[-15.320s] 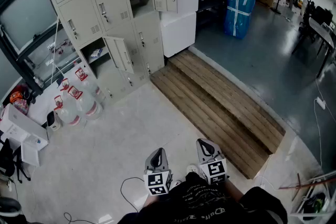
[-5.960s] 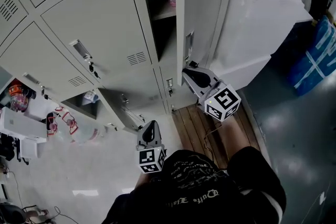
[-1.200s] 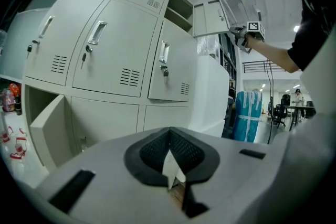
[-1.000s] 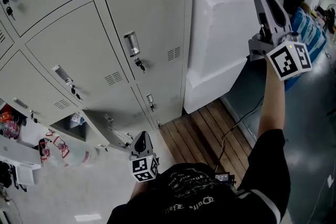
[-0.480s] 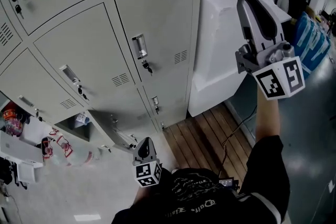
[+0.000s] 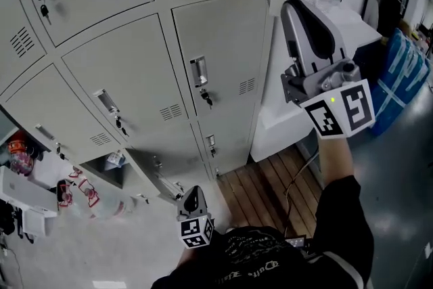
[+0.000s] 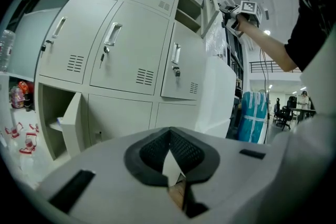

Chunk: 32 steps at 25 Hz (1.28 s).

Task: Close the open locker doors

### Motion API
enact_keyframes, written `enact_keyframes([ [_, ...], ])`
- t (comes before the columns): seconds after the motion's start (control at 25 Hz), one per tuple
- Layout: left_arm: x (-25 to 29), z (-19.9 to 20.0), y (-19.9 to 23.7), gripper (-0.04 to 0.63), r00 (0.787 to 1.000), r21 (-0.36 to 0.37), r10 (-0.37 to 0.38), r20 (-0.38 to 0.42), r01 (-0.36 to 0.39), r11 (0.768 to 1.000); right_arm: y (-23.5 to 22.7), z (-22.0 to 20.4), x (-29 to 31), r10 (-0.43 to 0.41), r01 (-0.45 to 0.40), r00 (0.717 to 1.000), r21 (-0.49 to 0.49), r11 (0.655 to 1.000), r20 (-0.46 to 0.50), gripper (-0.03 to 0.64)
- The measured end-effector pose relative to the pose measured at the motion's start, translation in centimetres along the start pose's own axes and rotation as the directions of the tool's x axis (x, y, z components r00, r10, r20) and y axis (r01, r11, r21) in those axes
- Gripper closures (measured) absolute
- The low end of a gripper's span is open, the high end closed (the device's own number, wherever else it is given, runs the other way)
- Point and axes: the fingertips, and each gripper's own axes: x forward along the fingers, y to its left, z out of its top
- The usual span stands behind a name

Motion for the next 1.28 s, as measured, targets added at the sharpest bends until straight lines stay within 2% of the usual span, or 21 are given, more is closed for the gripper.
enact_keyframes([
  [0.32, -0.2, 1.1, 2.0, 0.588, 1.000, 0.001, 0.010, 0.008, -0.010, 1.000, 3.4, -2.5, 3.6, 0.074, -0.072, 0.997, 0.042, 0.997, -0.036, 0.583],
  [0.84, 0.6, 1.9, 2.5, 0.588, 1.000, -0.009, -0.007, 0.020, 0.007, 1.000, 5.7, -7.4, 8.7, 0.127, -0.122, 0.985, 0.050, 0.991, -0.117, 0.583],
  [1.28, 0.8, 1.2, 2.1, 0.588, 0.999, -0.020, -0.046, 0.001, 0.046, 0.999, 5.4, -11.4, 12.5, 0.100, -0.091, 0.979, 0.061, 0.994, -0.177, 0.584],
])
